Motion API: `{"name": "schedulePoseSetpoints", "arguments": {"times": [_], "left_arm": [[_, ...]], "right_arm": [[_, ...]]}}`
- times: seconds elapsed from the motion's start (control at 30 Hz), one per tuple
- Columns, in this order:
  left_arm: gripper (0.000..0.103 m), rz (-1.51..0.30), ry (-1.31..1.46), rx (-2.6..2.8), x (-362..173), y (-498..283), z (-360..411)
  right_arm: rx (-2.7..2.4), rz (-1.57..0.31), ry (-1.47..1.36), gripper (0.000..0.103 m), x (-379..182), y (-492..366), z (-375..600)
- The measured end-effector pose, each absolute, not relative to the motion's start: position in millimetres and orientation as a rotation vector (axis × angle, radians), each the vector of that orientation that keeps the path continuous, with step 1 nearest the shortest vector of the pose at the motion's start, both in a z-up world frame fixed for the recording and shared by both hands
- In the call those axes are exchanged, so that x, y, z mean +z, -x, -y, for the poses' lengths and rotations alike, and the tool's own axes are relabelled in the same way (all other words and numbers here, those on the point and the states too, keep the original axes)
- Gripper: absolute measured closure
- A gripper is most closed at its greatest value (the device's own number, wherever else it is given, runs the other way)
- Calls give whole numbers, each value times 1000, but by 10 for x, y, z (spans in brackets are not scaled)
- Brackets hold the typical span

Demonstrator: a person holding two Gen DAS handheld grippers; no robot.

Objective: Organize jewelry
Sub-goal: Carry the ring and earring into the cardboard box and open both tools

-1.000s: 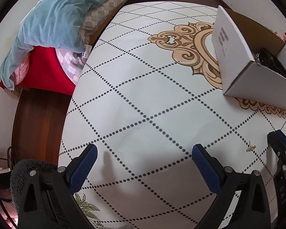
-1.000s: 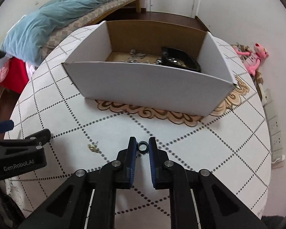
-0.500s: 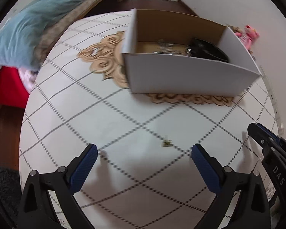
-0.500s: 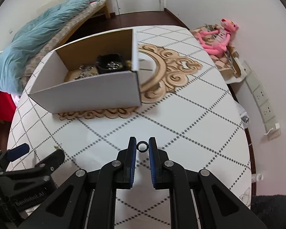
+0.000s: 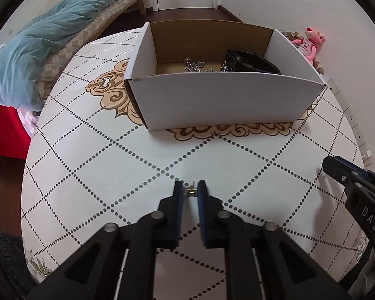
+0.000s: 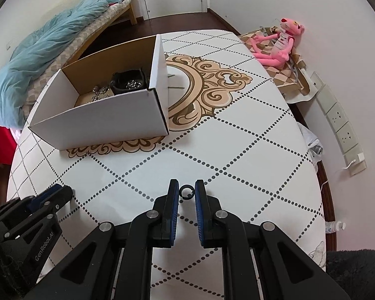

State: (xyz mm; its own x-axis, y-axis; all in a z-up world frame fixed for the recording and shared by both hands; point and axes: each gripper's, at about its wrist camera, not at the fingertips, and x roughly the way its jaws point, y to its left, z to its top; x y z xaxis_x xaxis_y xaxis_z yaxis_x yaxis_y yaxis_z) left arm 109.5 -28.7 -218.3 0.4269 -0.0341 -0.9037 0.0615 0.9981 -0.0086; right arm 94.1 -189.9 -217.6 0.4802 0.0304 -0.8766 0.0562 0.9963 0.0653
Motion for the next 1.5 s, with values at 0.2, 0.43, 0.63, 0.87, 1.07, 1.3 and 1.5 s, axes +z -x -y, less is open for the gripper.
{"name": "schedulePoseSetpoints", "arguments": {"times": [0.2,0.43,0.63,0.87,1.07,1.3,1.5], "left_arm": [[97,-1129,-16,-80,-2174,-1070,281],[97,-1111,36,-119,-1944,-1069,251],[97,-1057,112,-181,-1418,-1319,148],[97,-1082,142,-237,-1142,-2000,44],[92,-1154,142,-207,-1169,-2366,-4],[39,-1156,91,-82,-1191,-2433,-143],[27,-1124,92,-18,-1136,-2328,-292]], "right_arm": [[-10,-1057,-94,90,-2123,-927,1873],[12,-1024,-127,90,-1934,-951,1887],[96,-978,-221,90,-1569,-1136,1849],[226,-1022,-268,90,-1460,-1742,1634],[319,-1184,-305,89,-1721,-2227,1459],[322,-1234,-324,60,-1801,-2350,1464],[266,-1205,-264,59,-1652,-2266,1550]]}}
